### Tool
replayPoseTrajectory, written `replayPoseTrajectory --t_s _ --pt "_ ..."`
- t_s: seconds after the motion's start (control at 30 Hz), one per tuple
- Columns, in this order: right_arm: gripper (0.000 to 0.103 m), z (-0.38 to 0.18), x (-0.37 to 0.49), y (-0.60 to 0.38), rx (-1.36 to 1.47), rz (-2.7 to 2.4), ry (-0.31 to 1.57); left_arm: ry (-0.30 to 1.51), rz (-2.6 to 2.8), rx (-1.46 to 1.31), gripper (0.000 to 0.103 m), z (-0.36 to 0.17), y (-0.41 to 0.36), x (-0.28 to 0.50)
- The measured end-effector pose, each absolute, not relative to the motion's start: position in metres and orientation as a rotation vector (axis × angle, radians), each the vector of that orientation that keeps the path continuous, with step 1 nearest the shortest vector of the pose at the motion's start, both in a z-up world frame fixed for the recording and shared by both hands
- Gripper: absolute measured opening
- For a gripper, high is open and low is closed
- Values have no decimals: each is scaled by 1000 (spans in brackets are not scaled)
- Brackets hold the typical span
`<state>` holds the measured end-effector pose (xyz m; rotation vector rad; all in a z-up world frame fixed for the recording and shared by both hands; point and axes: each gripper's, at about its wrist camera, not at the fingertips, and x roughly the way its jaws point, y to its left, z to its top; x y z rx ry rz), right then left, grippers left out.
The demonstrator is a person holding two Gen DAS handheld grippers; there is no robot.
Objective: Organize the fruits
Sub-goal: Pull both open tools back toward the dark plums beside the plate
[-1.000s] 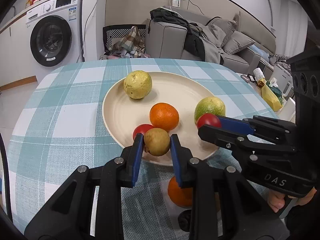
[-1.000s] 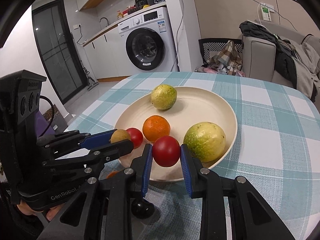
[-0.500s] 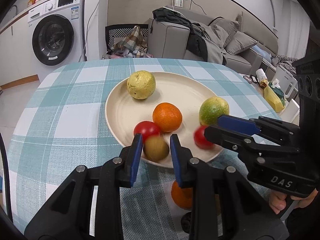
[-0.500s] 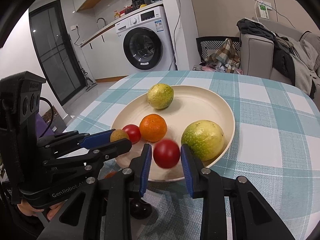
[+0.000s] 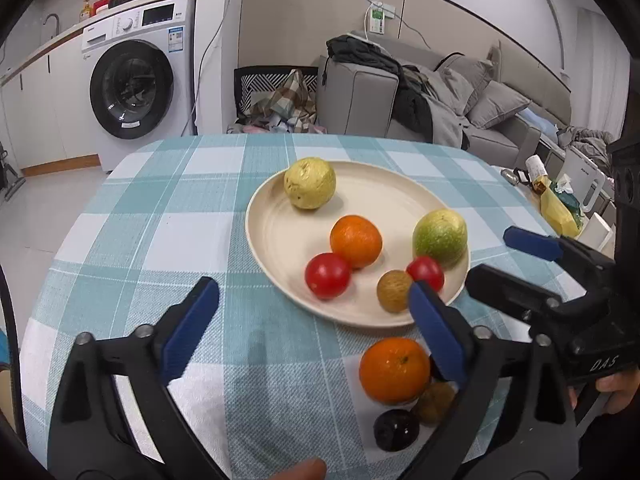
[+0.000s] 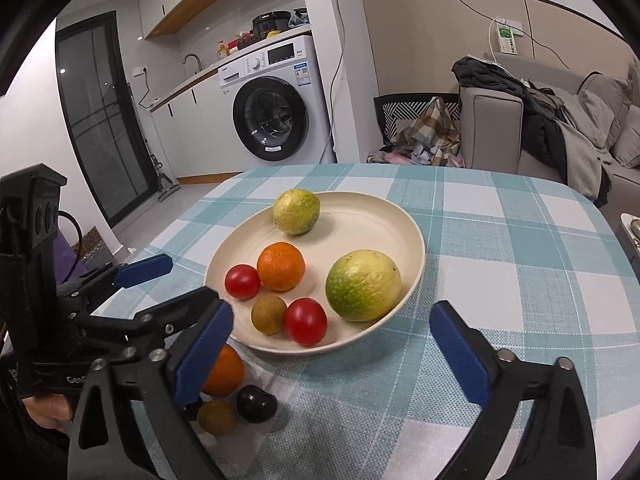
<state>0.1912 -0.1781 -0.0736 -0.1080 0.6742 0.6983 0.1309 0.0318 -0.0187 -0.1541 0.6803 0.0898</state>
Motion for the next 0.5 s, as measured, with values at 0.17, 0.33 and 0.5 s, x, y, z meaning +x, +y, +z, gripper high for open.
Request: replayPoseTrajectory --t_s 0.17,0.33,0.5 --pt "103 -72 187 -181 -131 694 668 674 81 -169 102 -17 36 122" --pt "103 -75 181 -184 -152 715 688 692 83 -164 102 -20 37 115" --pt "103 -78 176 -191 -147 744 722 697 77 -167 102 -21 37 114"
